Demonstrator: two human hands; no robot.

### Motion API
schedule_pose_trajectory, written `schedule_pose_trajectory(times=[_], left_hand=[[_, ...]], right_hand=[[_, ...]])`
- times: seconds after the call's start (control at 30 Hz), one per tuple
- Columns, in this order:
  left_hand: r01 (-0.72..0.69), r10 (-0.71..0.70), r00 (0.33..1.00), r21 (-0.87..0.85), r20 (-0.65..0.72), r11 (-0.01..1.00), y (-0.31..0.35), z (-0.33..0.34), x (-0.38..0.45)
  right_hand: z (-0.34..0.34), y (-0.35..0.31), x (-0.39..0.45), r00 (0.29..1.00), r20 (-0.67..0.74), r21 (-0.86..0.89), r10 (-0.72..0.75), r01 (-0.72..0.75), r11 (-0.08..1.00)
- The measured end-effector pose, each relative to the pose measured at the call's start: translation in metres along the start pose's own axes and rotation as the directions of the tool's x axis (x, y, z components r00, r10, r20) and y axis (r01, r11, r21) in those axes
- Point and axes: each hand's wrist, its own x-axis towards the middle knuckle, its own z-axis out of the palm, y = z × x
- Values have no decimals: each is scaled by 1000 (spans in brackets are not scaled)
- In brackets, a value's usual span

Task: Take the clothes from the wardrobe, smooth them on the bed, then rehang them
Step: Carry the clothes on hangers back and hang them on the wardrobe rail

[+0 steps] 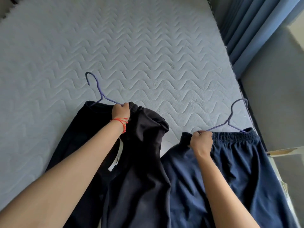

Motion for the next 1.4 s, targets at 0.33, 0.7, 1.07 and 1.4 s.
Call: schedule_pose_trajectory(times=[0.33,0.7,1.07,1.4], left_hand=[[-115,122,992,-180,27,977,92,-98,-103],[-195,183,980,-221,-75,956,114,-226,-171],[-298,120,906,-408,-407,863,132,-388,-306],[-425,122,826,-465,-551,777,70,-569,-384]], right_hand=[[-90,-91,-101,971,77,62,-224,220,974],[-165,-203,-194,821,130,142,-556,540,830],[-184,-271,-305,510,348,203,-787,778,595],[-119,-289,-453,314,561,242,-766,823,515]])
